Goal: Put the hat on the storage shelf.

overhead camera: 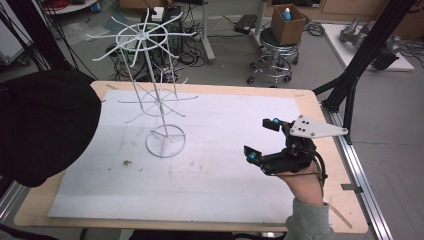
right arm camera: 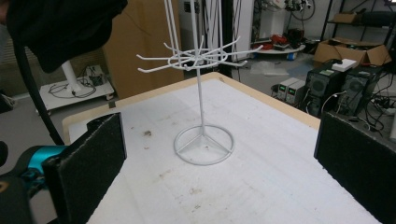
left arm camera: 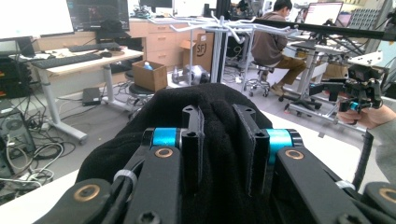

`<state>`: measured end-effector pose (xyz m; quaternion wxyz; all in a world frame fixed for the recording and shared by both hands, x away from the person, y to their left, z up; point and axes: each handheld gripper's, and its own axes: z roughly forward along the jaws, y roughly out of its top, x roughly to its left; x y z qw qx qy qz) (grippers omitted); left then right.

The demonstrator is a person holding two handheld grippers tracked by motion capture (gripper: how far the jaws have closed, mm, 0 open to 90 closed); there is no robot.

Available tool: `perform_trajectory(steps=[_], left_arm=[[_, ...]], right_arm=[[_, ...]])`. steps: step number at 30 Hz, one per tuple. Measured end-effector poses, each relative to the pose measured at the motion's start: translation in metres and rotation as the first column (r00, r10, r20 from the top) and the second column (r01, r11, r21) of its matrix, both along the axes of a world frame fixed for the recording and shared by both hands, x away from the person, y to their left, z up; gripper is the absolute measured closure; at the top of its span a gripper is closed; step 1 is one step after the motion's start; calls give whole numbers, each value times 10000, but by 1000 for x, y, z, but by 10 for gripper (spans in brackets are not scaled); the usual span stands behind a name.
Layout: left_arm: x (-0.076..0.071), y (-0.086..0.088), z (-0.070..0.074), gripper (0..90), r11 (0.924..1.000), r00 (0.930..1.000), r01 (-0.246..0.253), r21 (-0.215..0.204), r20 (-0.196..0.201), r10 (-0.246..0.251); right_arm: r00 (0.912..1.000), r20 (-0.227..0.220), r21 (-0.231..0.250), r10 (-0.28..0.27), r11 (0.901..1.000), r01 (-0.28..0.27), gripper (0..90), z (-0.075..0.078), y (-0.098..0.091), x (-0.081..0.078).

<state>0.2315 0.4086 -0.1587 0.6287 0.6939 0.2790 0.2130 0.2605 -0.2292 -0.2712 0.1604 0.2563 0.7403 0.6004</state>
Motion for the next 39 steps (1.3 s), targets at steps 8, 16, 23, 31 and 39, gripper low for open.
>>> perform_trajectory(steps=[8, 16, 23, 31, 39], left_arm=[[-6, 3, 24, 741, 9999, 9999, 141, 49, 90, -141], [-7, 0, 43, 741, 9995, 9991, 321, 32, 266, -322], [-10, -4, 65, 741, 9992, 9981, 355, 185, 492, -364], [-8, -11, 89, 741, 9989, 9955, 389, 244, 850, -408], [3, -26, 102, 741, 9986, 9939, 486, 221, 978, -505]], right_arm=[[9999, -58, 9, 100, 9999, -100, 12, -1, 1, 4], [10000, -10, -35, 90, 10000, -90, 12, -1, 2, 4], [10000, 0, 94, 7, 10000, -7, 13, 0, -2, 4], [10000, -9, 231, -94, 9997, 94, 13, 1, -6, 3], [9998, 79, 316, -161, 9994, 159, 13, 1, -10, 3]])
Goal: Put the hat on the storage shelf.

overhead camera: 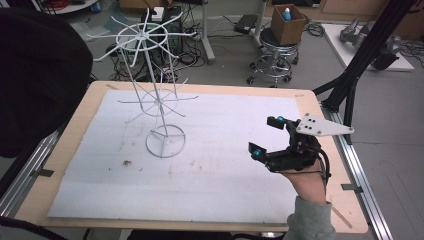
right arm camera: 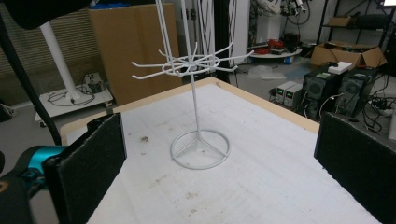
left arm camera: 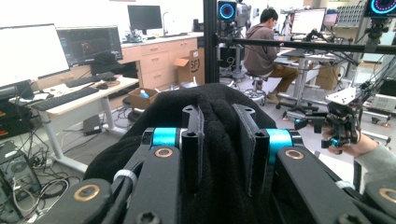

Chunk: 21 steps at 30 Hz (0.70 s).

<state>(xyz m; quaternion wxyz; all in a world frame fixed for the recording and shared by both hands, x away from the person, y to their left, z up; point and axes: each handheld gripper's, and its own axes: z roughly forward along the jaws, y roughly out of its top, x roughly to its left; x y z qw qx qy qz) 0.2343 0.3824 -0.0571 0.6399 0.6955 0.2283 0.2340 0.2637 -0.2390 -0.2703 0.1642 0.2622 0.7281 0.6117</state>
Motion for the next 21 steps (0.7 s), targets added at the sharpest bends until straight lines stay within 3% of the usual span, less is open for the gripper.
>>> perform_trajectory(steps=[14, 21], left_arm=[[26, -29, -8, 740, 9990, 9992, 374, 236, -160, -370], [32, -29, -21, 740, 9986, 9982, 509, 135, -311, -505]], right_arm=[[10000, -46, -78, 34, 10000, -35, 13, 0, 2, 0], [10000, -42, -82, 39, 10000, -40, 13, 0, 2, -1]])
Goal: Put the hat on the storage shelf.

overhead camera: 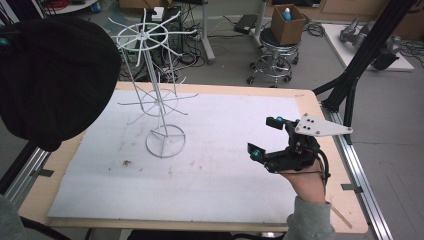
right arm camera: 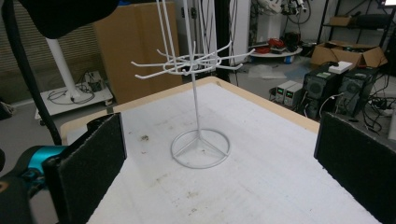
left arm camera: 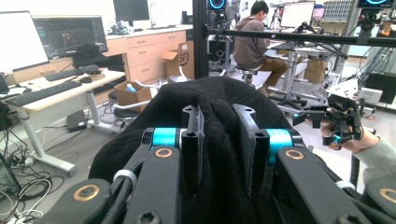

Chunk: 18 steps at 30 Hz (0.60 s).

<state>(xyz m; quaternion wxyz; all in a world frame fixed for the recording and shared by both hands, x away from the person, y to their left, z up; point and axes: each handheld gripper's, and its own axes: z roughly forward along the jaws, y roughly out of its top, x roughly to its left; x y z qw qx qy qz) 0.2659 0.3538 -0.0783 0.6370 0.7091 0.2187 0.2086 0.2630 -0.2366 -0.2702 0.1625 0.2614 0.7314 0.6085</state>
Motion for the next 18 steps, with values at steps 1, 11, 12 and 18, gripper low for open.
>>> perform_trajectory(steps=[1, 11, 12, 18], left_arm=[[0, 0, -2, 740, 10000, 10000, 3, -20, 9, -3], [0, -1, -20, 738, 9995, 9999, -106, 282, -71, 108], [0, -2, -22, 737, 9993, 9999, -109, 350, -106, 113], [3, -3, -38, 735, 9991, 9997, -28, 431, -261, 39]], right_arm=[[10000, 0, 0, 0, 10000, 0, 13, 0, 0, 0], [10000, -34, -121, 40, 9999, -41, 13, 0, 4, 0], [10000, 23, -131, 57, 9999, -57, 12, 0, 4, 1], [9999, 40, -177, 98, 9998, -97, 13, 0, 7, 0]])
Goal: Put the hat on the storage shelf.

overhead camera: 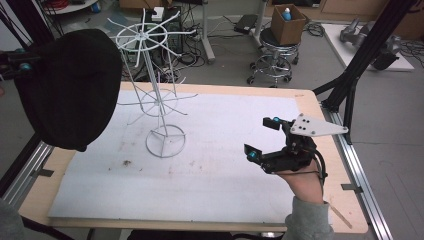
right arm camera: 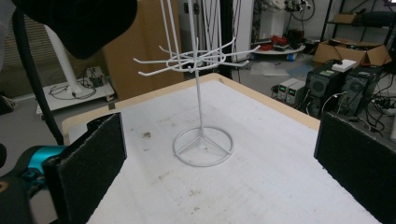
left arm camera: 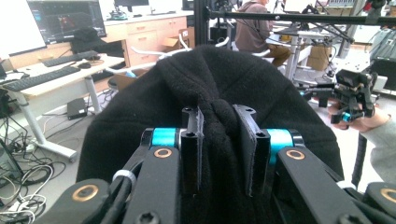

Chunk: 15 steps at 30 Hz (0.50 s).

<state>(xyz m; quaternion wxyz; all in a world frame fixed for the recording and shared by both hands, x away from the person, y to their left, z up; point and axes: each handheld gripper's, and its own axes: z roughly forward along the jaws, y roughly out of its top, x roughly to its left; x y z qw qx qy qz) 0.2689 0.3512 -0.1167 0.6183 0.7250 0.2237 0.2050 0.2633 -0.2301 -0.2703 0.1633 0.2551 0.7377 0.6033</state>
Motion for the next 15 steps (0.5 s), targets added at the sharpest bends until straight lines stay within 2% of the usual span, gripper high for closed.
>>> perform_trajectory(steps=[7, 15], left_arm=[[-1, 2, -19, 730, 9998, 9998, 170, 60, -68, -169], [4, 6, -40, 721, 9994, 9986, 353, 66, -399, -350]], right_arm=[[10000, -64, -110, 68, 9999, -68, 13, 0, 4, 0], [9998, -60, -206, 168, 9996, -169, 13, 0, 9, 0]])
